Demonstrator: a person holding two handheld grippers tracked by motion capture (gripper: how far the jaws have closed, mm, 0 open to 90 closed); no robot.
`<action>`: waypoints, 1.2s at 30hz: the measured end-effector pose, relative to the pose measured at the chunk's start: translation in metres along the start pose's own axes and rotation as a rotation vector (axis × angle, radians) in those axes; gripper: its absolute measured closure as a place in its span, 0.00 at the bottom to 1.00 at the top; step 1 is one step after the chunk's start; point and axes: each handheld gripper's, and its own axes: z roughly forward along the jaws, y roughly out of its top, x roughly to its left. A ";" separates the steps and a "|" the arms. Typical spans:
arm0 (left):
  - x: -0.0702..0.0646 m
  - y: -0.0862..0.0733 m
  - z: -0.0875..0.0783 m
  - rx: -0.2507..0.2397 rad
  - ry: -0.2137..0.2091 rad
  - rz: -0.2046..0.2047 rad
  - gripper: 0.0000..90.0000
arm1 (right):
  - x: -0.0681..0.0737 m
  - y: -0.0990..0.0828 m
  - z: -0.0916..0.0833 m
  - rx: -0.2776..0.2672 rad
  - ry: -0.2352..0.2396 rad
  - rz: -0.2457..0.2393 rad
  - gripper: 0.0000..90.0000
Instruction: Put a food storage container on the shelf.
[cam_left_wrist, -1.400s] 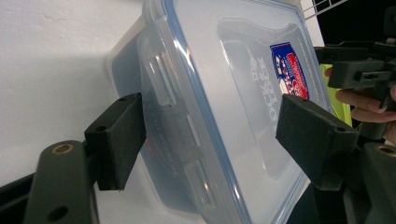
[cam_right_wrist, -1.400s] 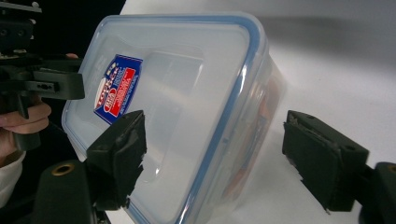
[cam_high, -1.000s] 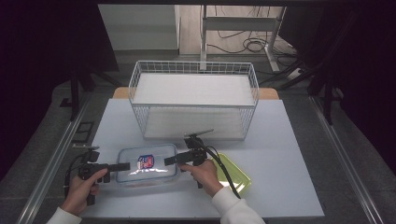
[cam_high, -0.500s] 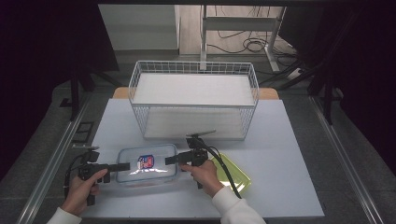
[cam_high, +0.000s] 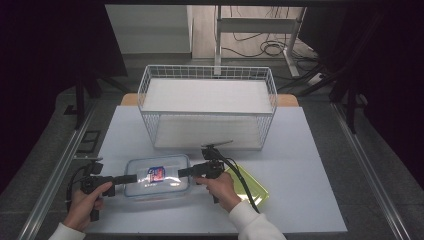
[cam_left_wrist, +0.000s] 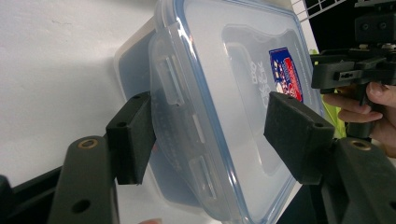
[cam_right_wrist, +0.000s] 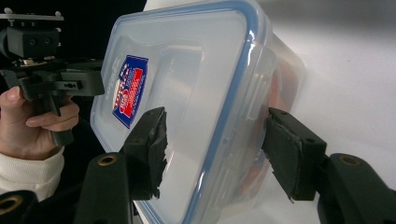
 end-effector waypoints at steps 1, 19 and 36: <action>0.000 0.000 0.000 0.001 -0.001 0.001 0.39 | 0.000 0.000 0.000 -0.005 0.005 0.003 0.47; 0.001 -0.009 -0.012 -0.011 -0.051 0.041 0.48 | 0.003 -0.008 -0.007 -0.031 0.029 -0.067 0.51; 0.003 -0.014 -0.017 -0.022 -0.085 0.046 0.53 | 0.002 -0.013 -0.011 -0.042 0.061 -0.086 0.56</action>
